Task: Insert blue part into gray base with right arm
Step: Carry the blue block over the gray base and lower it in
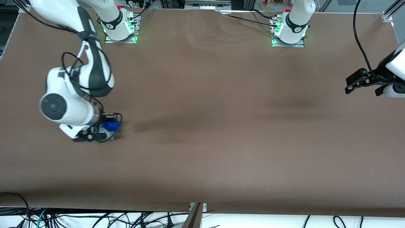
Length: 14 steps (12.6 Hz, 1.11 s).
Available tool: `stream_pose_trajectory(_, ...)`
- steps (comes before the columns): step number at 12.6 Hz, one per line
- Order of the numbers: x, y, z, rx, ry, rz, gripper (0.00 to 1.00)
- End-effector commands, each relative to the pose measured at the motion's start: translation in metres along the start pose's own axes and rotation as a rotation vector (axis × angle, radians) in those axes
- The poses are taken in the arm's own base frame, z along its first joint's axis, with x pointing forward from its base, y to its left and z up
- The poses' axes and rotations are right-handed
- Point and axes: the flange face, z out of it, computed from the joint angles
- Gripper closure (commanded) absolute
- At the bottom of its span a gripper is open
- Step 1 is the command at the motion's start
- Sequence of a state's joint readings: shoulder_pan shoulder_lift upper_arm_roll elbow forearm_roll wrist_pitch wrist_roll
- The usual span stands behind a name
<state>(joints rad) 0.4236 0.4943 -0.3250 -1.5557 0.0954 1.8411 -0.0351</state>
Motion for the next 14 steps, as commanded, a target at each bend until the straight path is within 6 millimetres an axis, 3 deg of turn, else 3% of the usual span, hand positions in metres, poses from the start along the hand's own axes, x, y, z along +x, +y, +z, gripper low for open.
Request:
stream_pose_trajectory(1,-0.008,0.025,-0.001,-0.001,-0.022,-0.032,0.98)
stream_pose_trajectory(9,-0.005,0.066,0.022,-0.002,-0.048,-0.018,0.98)
stream_pose_trajectory(14,0.001,0.072,0.033,-0.005,-0.032,-0.016,0.98)
